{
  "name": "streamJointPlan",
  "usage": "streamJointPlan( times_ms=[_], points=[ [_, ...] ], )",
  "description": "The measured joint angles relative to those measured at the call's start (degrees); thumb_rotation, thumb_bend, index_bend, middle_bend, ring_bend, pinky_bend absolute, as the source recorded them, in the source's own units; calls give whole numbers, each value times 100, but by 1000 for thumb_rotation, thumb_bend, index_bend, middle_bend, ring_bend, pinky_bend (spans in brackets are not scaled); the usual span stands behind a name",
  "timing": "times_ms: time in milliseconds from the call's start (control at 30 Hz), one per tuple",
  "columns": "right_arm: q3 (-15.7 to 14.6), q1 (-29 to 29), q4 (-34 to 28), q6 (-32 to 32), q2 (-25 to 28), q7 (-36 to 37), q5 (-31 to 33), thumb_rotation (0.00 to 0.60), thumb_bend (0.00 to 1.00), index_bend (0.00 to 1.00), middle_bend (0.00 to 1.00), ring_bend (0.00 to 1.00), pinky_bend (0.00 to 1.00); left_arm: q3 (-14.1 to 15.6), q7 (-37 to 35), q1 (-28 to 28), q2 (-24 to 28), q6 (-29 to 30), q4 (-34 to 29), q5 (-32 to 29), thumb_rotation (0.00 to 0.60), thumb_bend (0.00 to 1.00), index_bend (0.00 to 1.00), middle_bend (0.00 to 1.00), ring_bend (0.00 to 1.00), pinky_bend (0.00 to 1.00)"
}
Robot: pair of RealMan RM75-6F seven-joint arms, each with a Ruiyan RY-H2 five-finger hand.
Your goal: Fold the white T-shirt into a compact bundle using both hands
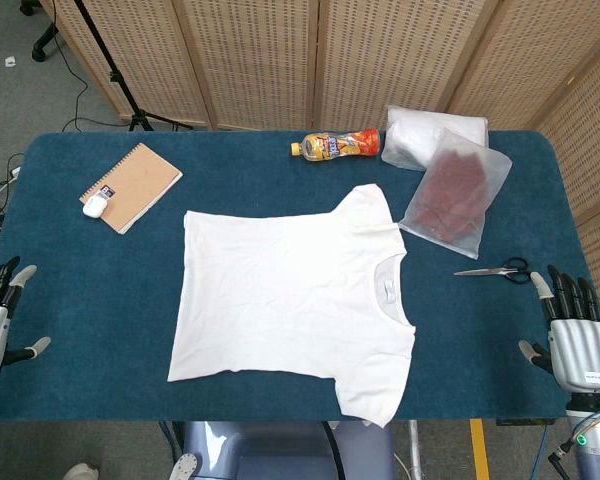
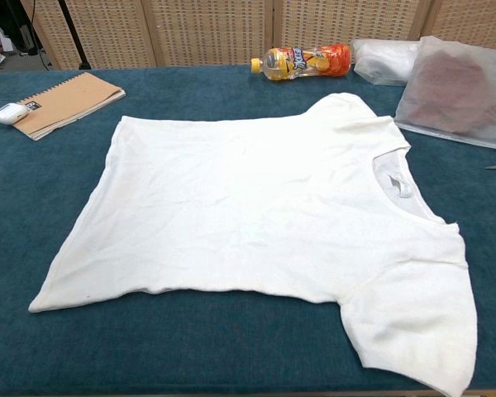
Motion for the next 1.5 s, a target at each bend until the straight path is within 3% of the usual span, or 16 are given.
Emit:
streamJointPlan(
  times_ms=[333, 533, 800, 967, 1500],
  points=[
    [-149, 32, -106, -266, 99, 95, -45, 600, 0, 0, 0, 0, 0, -30, -30, -9, 12, -30, 23, -74, 600, 0, 0, 0, 0, 0],
    [-477, 201, -56, -545, 278, 595, -735, 600, 0, 4, 0, 0, 0, -68, -43, -52, 0, -98, 13, -133, 600, 0, 0, 0, 0, 0],
    [-1057, 679, 921, -687, 46, 1649, -2228, 600, 0, 115, 0, 0, 0, -11, -198, 34, 55, 38, -5, 12, 600, 0, 0, 0, 0, 0],
    [-1260, 935, 1531, -782, -430, 1548, -2675, 600, 0, 142, 0, 0, 0, -13, -313, 50, 104, 22, -9, -15, 600, 0, 0, 0, 0, 0],
    [-1607, 1178, 2449, -969, -1198, 1125, -2925, 600, 0, 164, 0, 0, 0, -10, -303, 36, 102, -48, -16, -54, 600, 0, 0, 0, 0, 0]
  ],
)
